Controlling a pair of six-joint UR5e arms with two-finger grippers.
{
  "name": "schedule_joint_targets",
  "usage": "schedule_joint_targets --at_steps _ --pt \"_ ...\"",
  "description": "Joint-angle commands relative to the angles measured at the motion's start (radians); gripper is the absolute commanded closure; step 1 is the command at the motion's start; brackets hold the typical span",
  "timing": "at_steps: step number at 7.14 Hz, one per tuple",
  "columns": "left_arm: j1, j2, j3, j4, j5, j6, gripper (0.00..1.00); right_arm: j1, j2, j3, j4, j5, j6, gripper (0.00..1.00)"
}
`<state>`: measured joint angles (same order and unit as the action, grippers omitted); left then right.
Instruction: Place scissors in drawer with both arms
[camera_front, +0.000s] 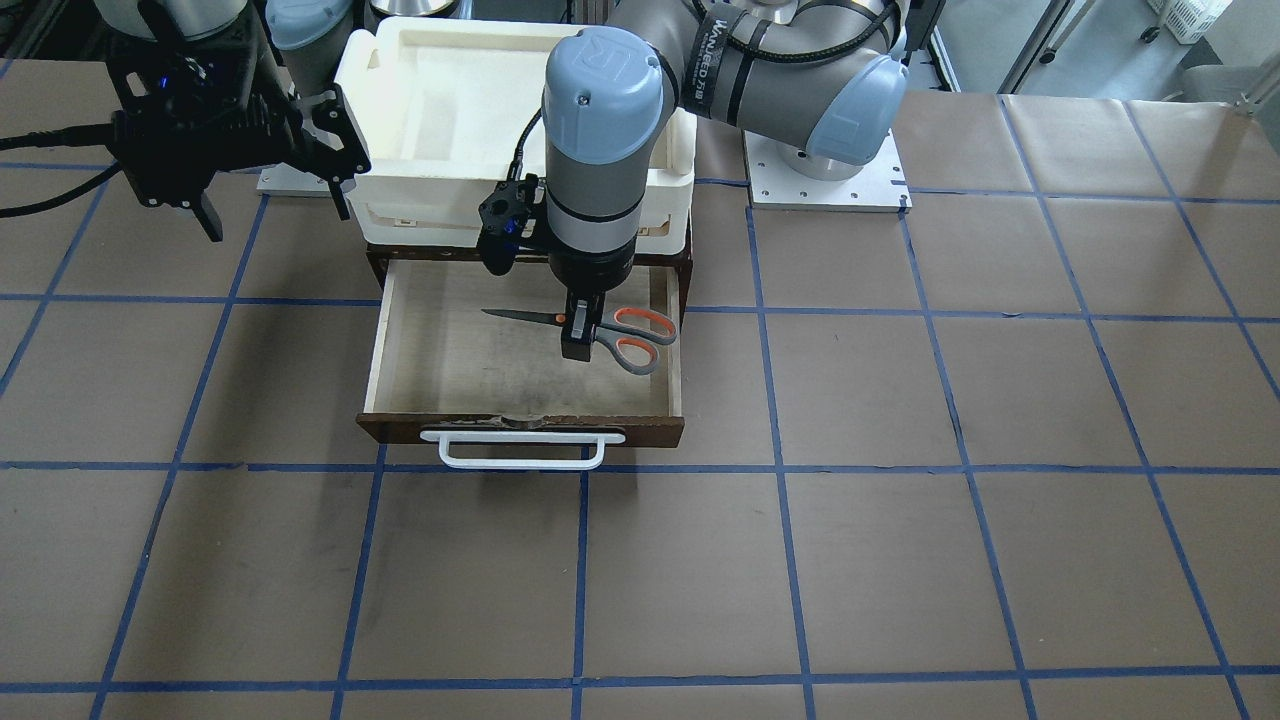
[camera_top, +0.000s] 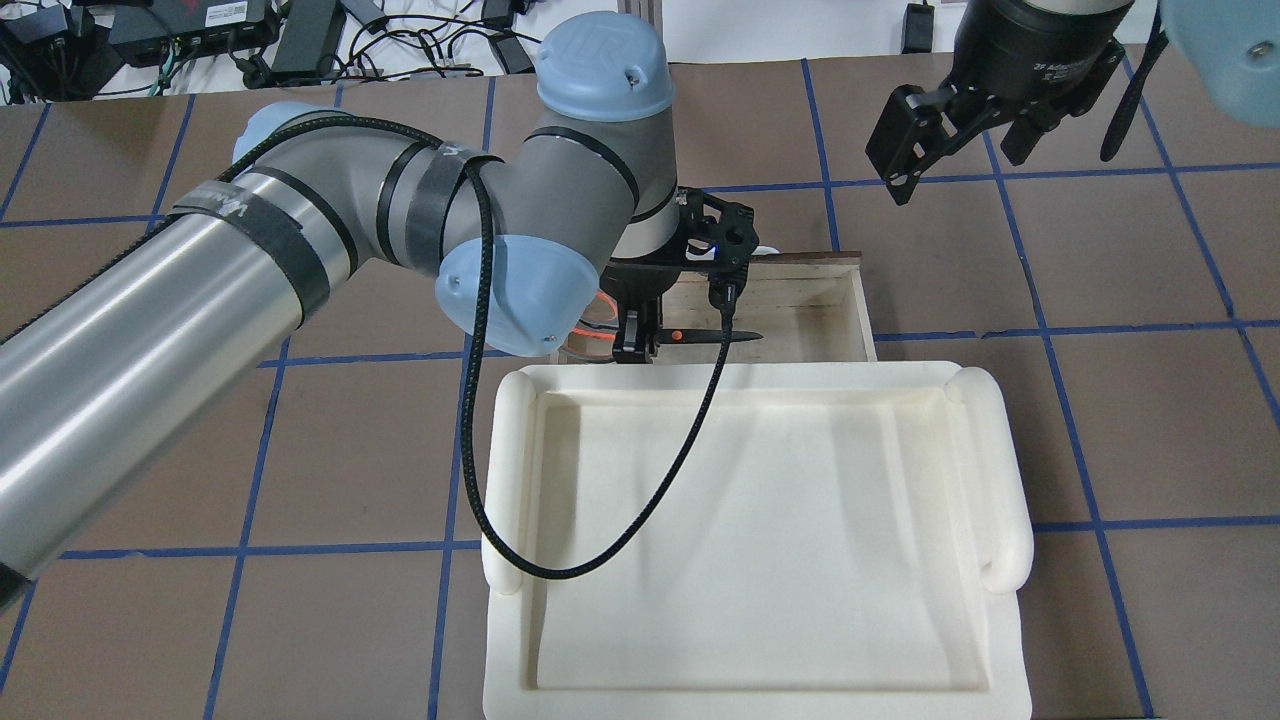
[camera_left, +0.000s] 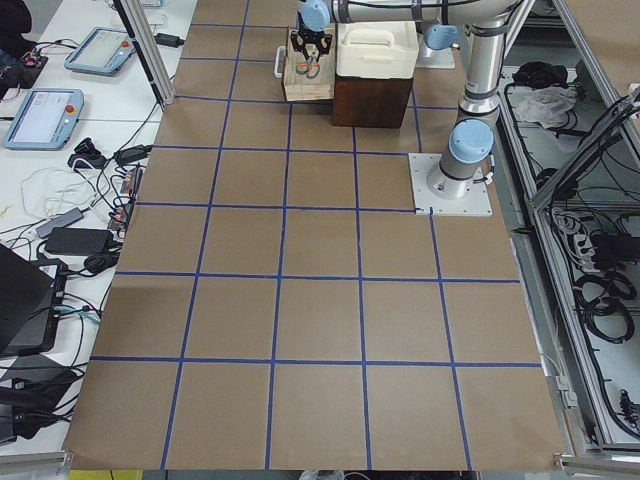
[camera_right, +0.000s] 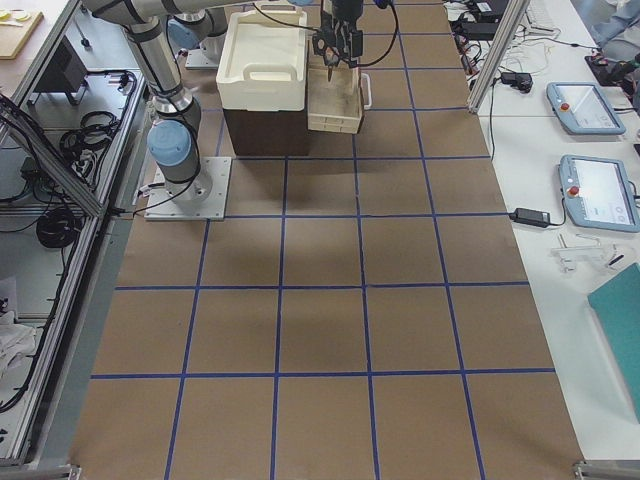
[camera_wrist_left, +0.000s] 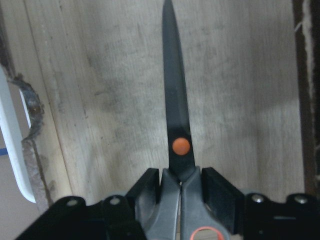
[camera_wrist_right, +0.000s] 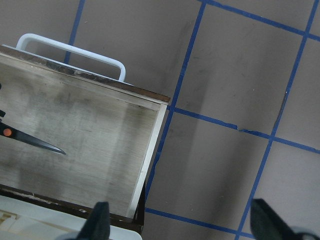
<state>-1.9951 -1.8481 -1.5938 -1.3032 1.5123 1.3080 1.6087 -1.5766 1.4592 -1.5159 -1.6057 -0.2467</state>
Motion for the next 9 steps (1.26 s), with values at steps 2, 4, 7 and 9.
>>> schedule_joint_targets --at_steps 2,4,7,9 --pt "-0.007 -0.013 0.002 0.001 -0.001 -0.134 0.04 -0.001 -0.005 0.003 -0.004 -0.002 0.052 0.00" --pt "0.004 0.019 0.018 -0.001 0.000 -0.233 0.06 -0.003 -0.005 0.003 -0.006 -0.005 0.044 0.00" --pt "0.138 0.079 0.051 -0.015 0.002 -0.684 0.05 -0.004 -0.005 0.003 -0.004 -0.008 0.035 0.00" --pt "0.310 0.116 0.078 -0.016 0.000 -0.713 0.00 -0.004 -0.005 0.003 -0.004 -0.010 0.035 0.00"
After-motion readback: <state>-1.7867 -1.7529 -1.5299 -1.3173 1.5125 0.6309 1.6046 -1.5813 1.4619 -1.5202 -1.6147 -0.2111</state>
